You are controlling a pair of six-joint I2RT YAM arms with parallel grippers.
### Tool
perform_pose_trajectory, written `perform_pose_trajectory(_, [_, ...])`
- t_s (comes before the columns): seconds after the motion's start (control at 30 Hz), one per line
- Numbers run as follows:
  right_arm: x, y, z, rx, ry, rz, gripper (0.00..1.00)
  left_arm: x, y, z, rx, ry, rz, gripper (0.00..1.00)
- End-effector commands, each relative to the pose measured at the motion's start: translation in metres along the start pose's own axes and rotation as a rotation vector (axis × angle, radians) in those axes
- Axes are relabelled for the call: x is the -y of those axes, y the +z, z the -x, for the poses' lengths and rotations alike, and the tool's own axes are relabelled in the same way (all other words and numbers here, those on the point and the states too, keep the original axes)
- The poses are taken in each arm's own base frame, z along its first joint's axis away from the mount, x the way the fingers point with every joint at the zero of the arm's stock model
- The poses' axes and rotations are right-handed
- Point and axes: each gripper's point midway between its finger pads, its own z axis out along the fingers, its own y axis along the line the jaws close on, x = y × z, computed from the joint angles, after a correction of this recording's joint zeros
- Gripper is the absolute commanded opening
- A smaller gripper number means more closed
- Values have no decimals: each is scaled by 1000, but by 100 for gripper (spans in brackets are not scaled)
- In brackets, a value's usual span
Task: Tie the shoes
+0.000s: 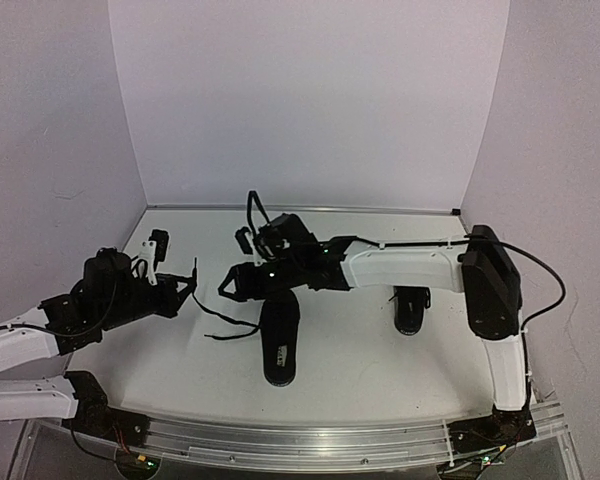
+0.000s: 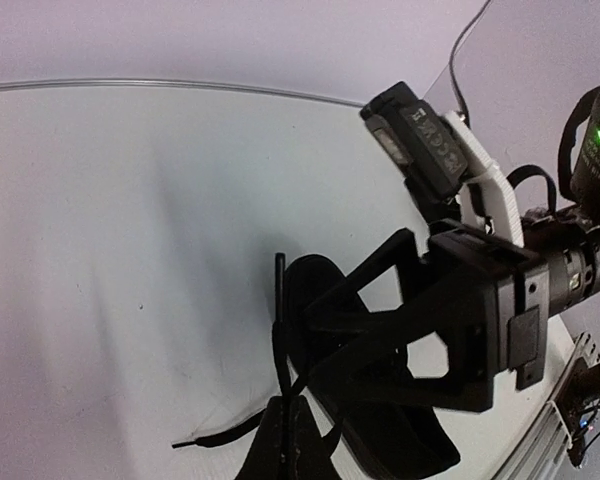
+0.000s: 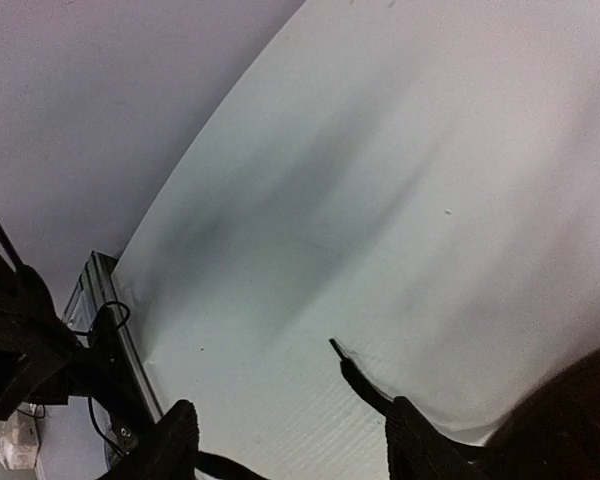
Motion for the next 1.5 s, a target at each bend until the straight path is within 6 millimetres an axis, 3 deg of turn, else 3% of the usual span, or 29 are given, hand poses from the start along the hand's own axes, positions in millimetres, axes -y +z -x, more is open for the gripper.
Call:
perform_pose_trajectory(0.0, [27, -82, 50, 121, 26, -26, 63, 8, 12, 0, -53, 61, -10, 0])
perform_pose_trajectory(0.07, [52, -94, 36, 92, 48, -56, 61, 10, 20, -4, -95, 99, -14, 0])
perform_pose_trajectory(0.17, [78, -96, 4, 9, 74, -95, 55, 21, 30, -9, -145, 147, -67, 0])
perform_pose_trajectory(0.3, [93, -81, -31, -105, 108, -90, 47, 30, 44, -9, -168, 213, -106, 0])
perform_pose_trajectory(0.43, [97, -68, -49, -173, 125, -66, 40, 30, 62, -13, -207, 298, -101, 0])
perform_pose_trajectory(0.77, [104, -46, -68, -263, 127, -35, 37, 31, 89, -6, -150, 359, -97, 0])
perform_pose_trajectory(0.87, [106, -44, -71, -274, 122, -34, 30, 32, 91, -6, -150, 389, -105, 0])
perform_pose_trajectory(1.0, [96, -49, -65, -265, 86, -1, 14, 30, 98, -13, -186, 439, -105, 0])
perform_pose_trajectory(1.23, [68, -64, -54, -222, -57, 65, 2, 23, 112, -16, -166, 580, -85, 0])
perform_pose_trajectory(1.47, [61, -69, -58, -217, -124, 97, 3, 35, 132, -26, -151, 718, -184, 0])
